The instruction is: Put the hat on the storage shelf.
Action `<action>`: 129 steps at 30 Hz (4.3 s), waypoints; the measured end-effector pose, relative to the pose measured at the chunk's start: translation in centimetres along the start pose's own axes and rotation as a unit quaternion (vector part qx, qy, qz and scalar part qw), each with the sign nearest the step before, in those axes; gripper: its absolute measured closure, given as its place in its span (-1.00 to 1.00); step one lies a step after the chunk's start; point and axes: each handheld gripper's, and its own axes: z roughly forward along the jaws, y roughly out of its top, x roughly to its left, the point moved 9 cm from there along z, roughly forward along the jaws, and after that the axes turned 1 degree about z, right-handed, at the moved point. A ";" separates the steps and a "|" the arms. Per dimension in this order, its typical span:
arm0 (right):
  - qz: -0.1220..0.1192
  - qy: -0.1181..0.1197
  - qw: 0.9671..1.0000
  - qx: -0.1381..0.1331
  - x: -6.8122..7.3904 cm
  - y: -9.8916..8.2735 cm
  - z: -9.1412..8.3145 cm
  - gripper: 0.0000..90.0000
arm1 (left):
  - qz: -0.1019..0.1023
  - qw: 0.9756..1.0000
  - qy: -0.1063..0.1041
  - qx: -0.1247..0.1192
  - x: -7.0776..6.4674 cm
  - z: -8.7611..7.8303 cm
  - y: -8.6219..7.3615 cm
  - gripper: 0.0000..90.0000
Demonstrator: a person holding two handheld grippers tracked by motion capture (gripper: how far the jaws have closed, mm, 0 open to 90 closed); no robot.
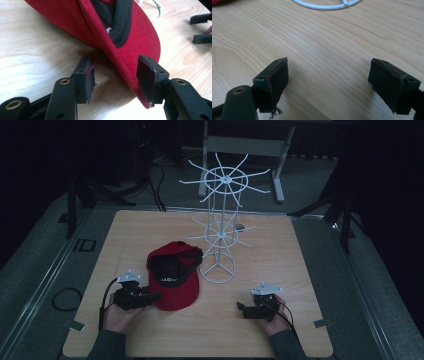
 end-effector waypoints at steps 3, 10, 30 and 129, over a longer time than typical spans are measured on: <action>0.000 0.000 1.000 0.000 0.0 0.0 0.0 -0.64 | 0.000 1.000 -0.007 0.009 -0.2 0.6 -0.2 0.11; 0.000 0.000 1.000 0.000 0.0 0.0 0.0 -0.64 | 0.005 0.999 -0.025 0.036 -1.2 2.5 -1.0 0.13; 0.000 0.000 1.000 0.000 0.0 0.0 0.0 -0.64 | 0.016 0.997 -0.056 0.044 -2.5 2.4 -1.5 0.61; 0.000 0.000 1.000 -0.001 0.0 0.0 0.0 -0.64 | 0.022 0.972 0.092 -0.215 0.3 -7.3 9.5 0.90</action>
